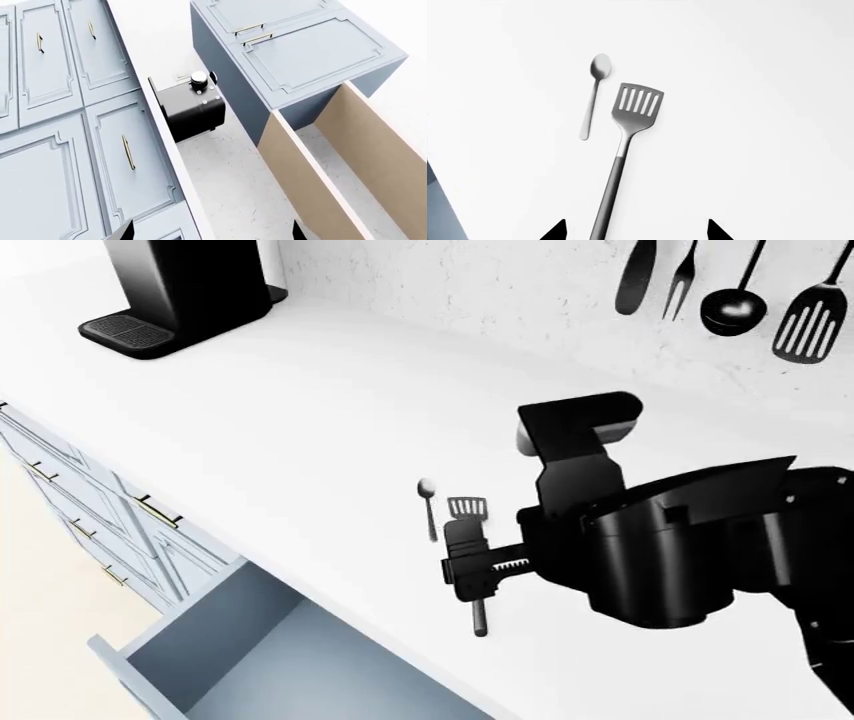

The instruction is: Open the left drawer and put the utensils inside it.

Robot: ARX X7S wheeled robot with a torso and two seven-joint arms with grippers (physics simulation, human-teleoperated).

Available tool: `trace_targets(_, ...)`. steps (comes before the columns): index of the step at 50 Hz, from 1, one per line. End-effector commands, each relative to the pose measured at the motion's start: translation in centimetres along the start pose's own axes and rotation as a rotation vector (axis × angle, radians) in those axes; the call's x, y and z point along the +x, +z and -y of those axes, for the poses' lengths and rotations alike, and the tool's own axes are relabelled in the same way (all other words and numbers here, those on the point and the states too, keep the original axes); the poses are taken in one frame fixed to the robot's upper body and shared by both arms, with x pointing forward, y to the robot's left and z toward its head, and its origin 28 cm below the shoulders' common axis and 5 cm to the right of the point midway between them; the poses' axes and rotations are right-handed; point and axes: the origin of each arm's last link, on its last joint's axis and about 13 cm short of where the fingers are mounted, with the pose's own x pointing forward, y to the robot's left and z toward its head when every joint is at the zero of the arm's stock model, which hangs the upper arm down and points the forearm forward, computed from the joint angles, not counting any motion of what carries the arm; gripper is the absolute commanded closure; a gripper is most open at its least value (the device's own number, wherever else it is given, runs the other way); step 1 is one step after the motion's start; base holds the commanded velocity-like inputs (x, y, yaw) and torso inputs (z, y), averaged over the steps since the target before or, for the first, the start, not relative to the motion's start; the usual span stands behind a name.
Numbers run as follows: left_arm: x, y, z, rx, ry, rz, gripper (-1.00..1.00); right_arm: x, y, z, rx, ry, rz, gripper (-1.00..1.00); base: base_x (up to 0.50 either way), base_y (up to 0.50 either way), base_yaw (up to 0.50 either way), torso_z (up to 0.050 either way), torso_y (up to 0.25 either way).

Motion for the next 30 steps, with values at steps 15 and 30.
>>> trace_targets(15, 0.1, -0.2, -0.3, -0.003, 0.004, -0.004, -1.0, 1.7, -1.8, -1.0, -0.028, 0.006, -0.053, -1.0, 0.0, 0.0, 0.0, 0.0, 0.0)
trace_targets(30, 0.1, -0.3, -0.3, -0.002, 0.003, -0.01, -1.0, 2.9, -2.2, -0.8, -0.014, 0.011, -0.076, -1.0, 0.0, 0.0, 0.0, 0.0, 0.0)
